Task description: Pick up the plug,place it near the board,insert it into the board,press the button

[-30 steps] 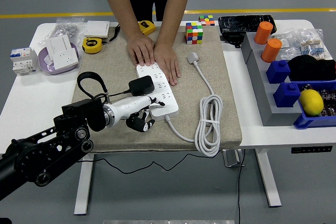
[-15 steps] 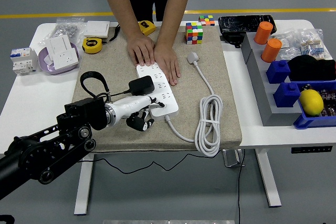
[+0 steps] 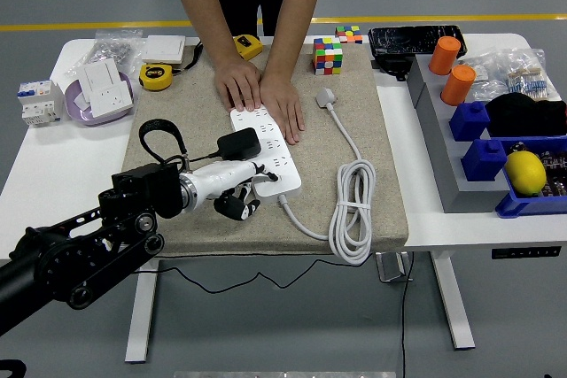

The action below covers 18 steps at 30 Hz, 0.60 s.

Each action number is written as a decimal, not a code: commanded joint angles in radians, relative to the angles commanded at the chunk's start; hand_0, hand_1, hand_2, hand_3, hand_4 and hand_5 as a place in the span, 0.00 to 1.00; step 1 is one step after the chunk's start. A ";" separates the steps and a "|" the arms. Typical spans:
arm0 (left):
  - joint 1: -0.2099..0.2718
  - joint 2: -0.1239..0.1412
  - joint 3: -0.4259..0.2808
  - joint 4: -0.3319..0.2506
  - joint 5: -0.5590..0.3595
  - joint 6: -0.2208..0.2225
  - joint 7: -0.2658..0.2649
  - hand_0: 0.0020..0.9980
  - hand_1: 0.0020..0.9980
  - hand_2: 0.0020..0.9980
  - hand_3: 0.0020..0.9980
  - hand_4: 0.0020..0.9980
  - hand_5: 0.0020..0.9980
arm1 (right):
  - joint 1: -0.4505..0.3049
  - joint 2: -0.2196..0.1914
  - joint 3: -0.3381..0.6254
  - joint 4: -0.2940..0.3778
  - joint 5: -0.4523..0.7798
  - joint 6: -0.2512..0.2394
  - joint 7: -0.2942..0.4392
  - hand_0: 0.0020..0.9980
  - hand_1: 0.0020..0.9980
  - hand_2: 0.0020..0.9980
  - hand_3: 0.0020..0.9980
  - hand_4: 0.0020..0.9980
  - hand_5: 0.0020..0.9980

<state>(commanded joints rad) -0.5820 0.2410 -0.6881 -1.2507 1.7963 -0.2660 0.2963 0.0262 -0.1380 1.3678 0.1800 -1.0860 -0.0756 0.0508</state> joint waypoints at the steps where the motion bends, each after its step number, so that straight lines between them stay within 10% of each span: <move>1: 0.000 0.000 0.002 0.001 0.000 0.000 0.000 0.14 0.05 0.17 0.91 0.46 0.00 | 0.000 0.000 0.000 0.000 0.000 0.000 0.000 0.96 0.90 0.84 0.85 1.00 0.91; 10: 0.002 -0.001 0.000 0.001 0.003 0.001 -0.003 0.14 0.05 0.17 0.90 0.47 0.00 | -0.004 0.000 0.002 0.000 0.000 -0.001 -0.001 0.96 0.90 0.84 0.85 1.00 0.91; 18: 0.034 0.020 -0.067 -0.127 0.021 -0.010 -0.002 0.14 0.04 0.17 0.88 0.46 0.00 | -0.008 0.002 0.005 0.000 -0.003 -0.001 -0.001 0.96 0.90 0.84 0.85 1.00 0.91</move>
<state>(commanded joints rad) -0.5485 0.2613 -0.7556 -1.3773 1.8171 -0.2757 0.2941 0.0181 -0.1360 1.3727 0.1800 -1.0891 -0.0763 0.0500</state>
